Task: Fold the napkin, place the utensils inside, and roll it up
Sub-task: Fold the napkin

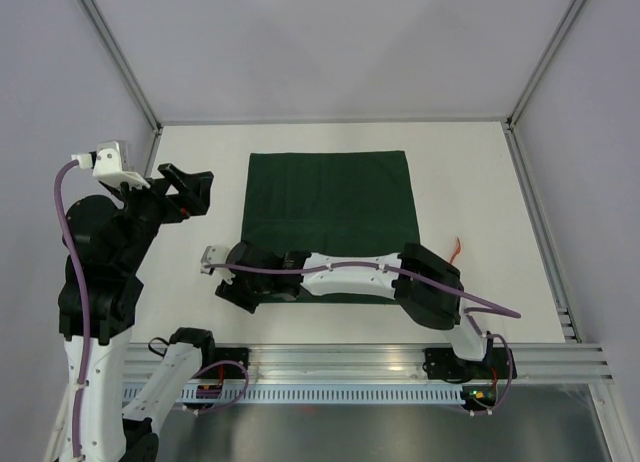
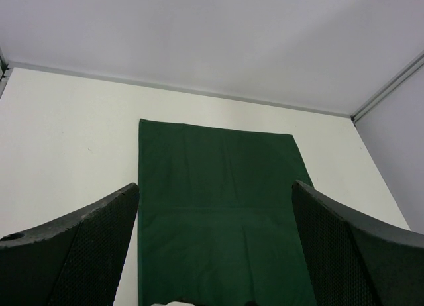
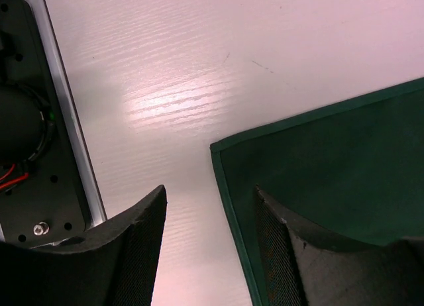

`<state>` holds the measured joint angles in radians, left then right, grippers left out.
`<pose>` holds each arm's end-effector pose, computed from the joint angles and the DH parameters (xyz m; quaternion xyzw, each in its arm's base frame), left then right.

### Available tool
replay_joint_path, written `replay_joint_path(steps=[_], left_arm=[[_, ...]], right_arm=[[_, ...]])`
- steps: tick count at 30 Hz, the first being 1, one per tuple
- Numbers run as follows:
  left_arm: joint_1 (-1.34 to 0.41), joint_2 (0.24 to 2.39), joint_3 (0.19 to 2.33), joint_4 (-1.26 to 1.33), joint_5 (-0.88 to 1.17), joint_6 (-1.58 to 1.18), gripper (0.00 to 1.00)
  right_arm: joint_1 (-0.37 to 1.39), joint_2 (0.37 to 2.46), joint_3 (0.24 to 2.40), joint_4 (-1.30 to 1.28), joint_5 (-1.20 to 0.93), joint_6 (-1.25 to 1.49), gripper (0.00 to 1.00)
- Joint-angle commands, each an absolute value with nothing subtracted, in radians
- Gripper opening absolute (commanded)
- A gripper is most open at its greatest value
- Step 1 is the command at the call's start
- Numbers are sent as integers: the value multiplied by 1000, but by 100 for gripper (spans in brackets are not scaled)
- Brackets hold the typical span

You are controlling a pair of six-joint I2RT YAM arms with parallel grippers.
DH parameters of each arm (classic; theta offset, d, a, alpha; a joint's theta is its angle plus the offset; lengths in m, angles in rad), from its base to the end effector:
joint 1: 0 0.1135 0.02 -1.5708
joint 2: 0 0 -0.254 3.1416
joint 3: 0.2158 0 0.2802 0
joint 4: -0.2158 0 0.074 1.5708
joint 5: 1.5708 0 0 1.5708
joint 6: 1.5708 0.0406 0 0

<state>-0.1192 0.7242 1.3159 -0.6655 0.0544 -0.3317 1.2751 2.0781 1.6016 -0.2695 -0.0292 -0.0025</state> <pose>0.1364 -0.0186 0.4758 -0.0593 0.7303 -0.1715 0.6586 0.1441 0.4770 0.1855 -0.5509 0.7319 0.2489 0.3144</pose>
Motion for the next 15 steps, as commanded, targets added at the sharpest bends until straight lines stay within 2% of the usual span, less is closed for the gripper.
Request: replay_joint_path(steps=[1,15], left_arm=[[-115,713,1347,-696,61,-339,100],[-114,698,1335,-713,57,-325,100]], right_arm=[[1299,2131,1664,-296,46,37,60],[1312,2253,1749,-301,158,28,61]])
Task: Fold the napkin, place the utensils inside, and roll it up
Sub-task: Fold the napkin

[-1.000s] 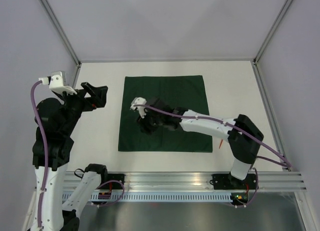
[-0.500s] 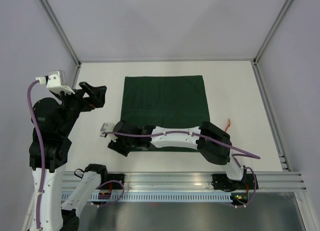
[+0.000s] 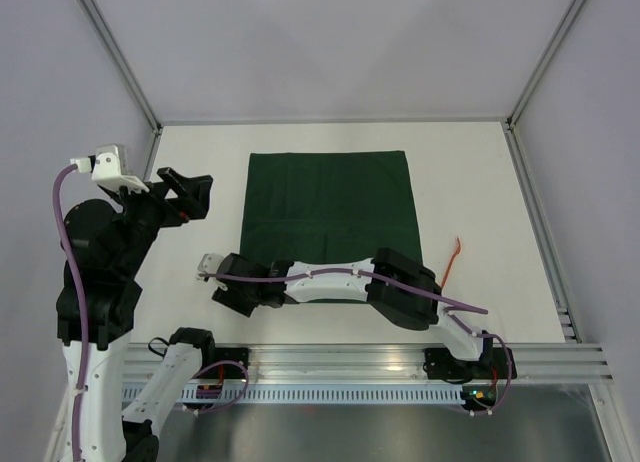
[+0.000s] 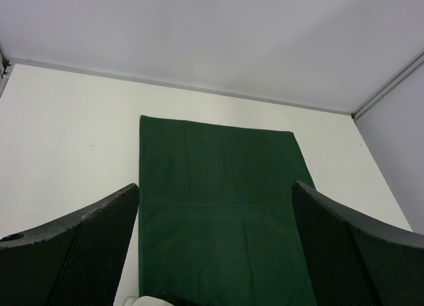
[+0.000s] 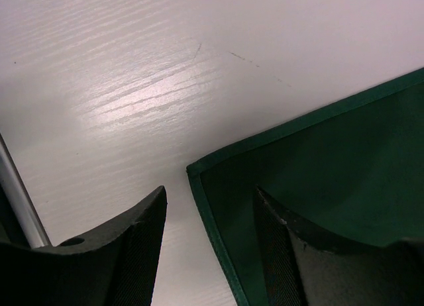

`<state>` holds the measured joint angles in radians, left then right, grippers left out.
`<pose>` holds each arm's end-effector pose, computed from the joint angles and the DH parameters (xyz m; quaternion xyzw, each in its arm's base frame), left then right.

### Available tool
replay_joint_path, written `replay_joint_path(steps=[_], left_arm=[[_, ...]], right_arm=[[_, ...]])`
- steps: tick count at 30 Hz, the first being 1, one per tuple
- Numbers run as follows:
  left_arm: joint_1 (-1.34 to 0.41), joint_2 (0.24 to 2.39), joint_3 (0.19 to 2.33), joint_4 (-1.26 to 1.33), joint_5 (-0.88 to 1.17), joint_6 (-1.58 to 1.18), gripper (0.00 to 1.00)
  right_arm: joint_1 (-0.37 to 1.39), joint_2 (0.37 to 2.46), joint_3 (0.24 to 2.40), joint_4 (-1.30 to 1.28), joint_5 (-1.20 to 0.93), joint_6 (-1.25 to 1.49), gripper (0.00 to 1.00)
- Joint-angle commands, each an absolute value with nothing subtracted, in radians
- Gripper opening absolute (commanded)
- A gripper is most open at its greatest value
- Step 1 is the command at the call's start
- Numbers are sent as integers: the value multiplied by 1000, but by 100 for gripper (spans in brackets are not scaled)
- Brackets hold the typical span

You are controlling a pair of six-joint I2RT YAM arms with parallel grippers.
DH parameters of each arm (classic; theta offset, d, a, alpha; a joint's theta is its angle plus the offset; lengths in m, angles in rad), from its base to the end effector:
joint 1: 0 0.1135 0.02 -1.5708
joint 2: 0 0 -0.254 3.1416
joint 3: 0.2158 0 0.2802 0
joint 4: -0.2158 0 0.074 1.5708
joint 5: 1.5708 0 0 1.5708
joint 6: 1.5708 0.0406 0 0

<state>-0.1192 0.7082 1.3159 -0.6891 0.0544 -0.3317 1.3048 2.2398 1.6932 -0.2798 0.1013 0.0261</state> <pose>0.1305 -0.0179 0.4749 -0.0596 0.7328 -0.1709 0.6559 0.1407 0.5007 0.1376 -0.5403 0.7576 0.1871 0.3148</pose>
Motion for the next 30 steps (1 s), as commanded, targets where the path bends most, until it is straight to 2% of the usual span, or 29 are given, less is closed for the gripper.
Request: replay_joint_path(steps=[1,11,18,21,25,30], left_arm=[[-114,698,1335,-715,57,-325,100],[-115,686,1318,-721,49,-310,100],[-115,683,1304,-719,35,-299,100],[-114,681,1301,-721,34,-296,100],[-115,673,1296,-723,32,-290,100],[-115,672,1296,-721,29,-284,100]], right_arm=[[1312,2256,1750,-301,166,25,61],[1315,2290,1750,-301,184,12,60],[1316,2301,1746,-305,176,9,54],[1316,2301,1736,-307,166,9,48],[1316,2299,1736,-318,161,8,29],[1315,2295,1746,-331,166,9,13]])
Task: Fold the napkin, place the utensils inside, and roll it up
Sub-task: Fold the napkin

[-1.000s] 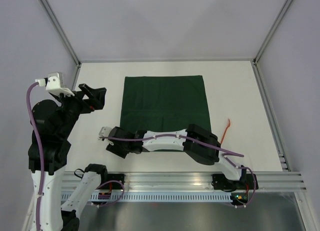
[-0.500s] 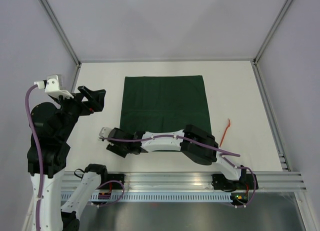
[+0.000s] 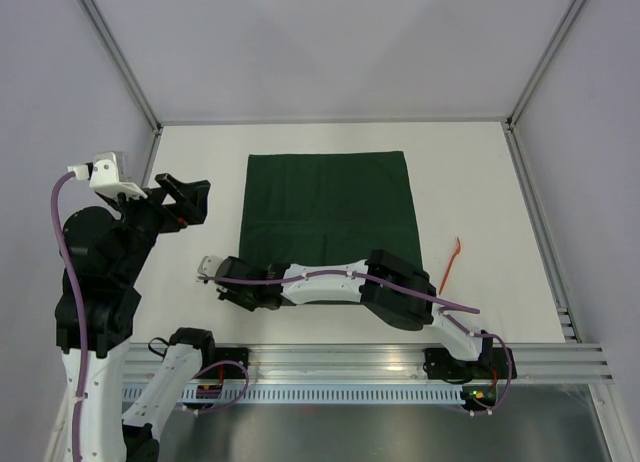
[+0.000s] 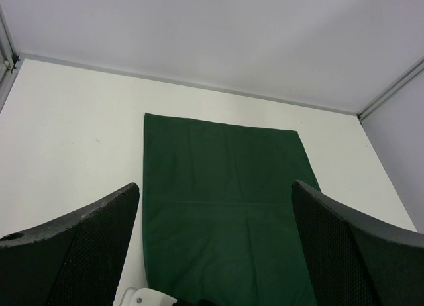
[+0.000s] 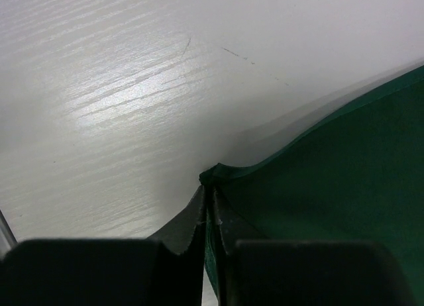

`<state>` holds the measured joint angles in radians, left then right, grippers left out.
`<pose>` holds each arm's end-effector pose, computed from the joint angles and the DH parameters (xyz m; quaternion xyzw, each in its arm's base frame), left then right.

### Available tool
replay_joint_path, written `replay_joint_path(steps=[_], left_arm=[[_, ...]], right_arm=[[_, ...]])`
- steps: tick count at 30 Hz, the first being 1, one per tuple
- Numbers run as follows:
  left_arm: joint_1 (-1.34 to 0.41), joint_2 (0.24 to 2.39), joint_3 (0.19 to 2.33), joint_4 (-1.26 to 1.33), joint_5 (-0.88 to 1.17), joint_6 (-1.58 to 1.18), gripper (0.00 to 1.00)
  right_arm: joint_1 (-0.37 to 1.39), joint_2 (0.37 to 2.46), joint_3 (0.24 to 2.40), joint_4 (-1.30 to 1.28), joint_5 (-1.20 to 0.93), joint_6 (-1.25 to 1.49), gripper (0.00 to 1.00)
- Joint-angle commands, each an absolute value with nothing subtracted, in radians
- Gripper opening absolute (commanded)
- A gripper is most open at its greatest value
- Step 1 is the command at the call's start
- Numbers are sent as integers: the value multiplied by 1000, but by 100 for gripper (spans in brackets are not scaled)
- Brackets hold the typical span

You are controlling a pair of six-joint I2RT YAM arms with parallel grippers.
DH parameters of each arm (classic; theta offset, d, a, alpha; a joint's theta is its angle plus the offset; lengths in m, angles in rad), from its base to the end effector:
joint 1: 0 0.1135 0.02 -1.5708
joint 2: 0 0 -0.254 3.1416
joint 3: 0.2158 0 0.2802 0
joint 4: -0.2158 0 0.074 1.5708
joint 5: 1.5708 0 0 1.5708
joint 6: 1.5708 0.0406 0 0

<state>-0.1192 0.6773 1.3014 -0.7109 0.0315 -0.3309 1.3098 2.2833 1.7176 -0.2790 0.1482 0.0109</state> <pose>0.1222 -0.0159 0.4714 -0.0673 0.7340 -0.1621 0.6561 0.1413 0.5057 0.1243 -0.5428 0.7584 0.1626 0.3222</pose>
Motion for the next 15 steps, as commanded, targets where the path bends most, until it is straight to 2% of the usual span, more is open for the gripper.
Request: replay_joint_path(steps=[1,7,15], left_arm=[[-115,670,1295,-722,28,-282,100],[-115,657,1296,-724,26,-281,100],[-115,653,1293,-723,23,-279,100]], right_arm=[[1316,2295,1750,-337,166,9,10],[1316,2283,1776,-362,170,9,1],[1315,2250,1815,-387,144,12,0]])
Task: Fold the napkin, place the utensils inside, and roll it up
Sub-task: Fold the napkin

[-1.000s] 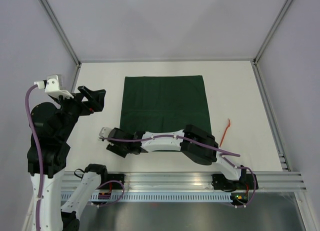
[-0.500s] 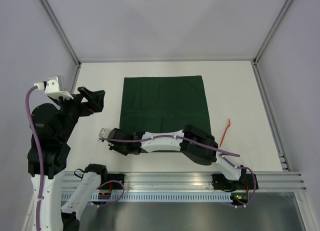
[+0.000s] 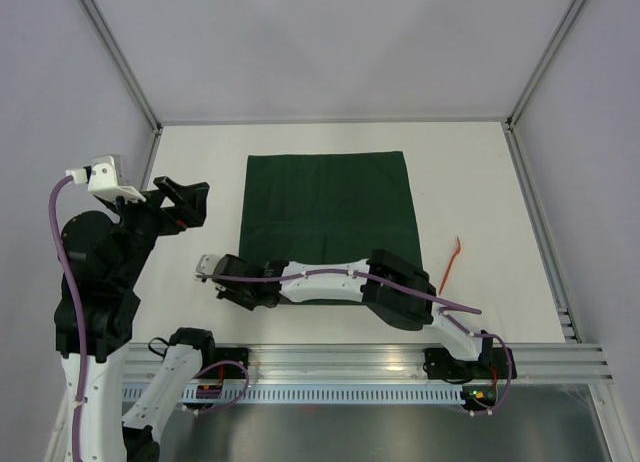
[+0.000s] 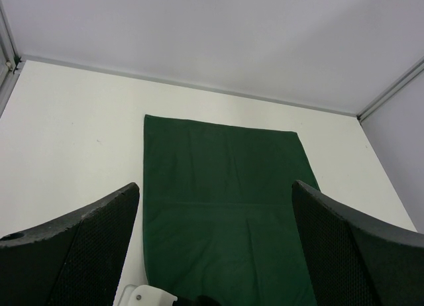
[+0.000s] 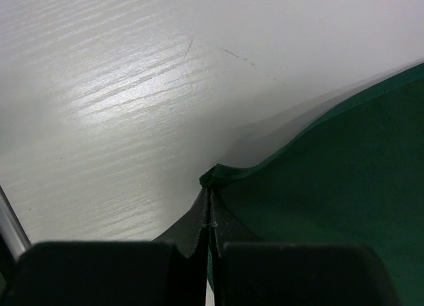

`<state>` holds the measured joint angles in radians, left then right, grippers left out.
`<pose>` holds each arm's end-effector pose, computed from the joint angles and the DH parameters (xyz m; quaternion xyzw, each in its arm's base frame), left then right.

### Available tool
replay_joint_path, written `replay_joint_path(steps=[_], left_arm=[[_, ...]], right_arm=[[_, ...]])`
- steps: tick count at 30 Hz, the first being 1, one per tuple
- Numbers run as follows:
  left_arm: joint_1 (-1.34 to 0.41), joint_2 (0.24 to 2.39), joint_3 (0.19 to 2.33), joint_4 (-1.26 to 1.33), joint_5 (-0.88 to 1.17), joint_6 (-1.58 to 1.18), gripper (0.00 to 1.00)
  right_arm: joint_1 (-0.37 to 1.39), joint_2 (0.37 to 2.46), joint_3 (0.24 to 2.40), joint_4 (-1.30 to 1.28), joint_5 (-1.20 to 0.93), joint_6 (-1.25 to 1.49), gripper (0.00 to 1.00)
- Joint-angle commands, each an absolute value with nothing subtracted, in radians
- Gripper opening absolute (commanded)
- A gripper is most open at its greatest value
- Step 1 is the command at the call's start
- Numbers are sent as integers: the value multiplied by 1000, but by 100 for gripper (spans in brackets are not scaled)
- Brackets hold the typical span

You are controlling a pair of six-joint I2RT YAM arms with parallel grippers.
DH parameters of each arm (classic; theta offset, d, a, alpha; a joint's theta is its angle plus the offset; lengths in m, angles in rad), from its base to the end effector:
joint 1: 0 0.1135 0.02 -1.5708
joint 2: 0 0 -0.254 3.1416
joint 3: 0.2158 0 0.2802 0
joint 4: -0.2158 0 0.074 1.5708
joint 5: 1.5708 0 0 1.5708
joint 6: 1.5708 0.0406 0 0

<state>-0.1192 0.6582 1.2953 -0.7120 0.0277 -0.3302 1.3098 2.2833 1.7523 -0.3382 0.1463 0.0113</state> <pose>0.1167 -0.0151 0.4713 -0.0678 0.7299 -0.1614 0.6607 0.1415 0.5068 0.1316 -0.5462 0.7612 0.1561 0.3128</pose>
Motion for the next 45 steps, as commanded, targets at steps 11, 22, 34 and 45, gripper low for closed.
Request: replay_joint_path(steps=[11,22,34,45], left_arm=[[-115,649,1293,-723,20,-273,100],[-115,660,1310,-698,48,-284,100],[-115,718,1298,-623,78,-316,100],[-115,857,1262,-543,121,-319,100]], right_arm=[[1319,2246,1891,-426,132,15,0],[1247,2115,1753,-405,153,8,0],[1017,1990,1677,-405,97,-52,0],[821,1960,1640,-358,94,-133,0]])
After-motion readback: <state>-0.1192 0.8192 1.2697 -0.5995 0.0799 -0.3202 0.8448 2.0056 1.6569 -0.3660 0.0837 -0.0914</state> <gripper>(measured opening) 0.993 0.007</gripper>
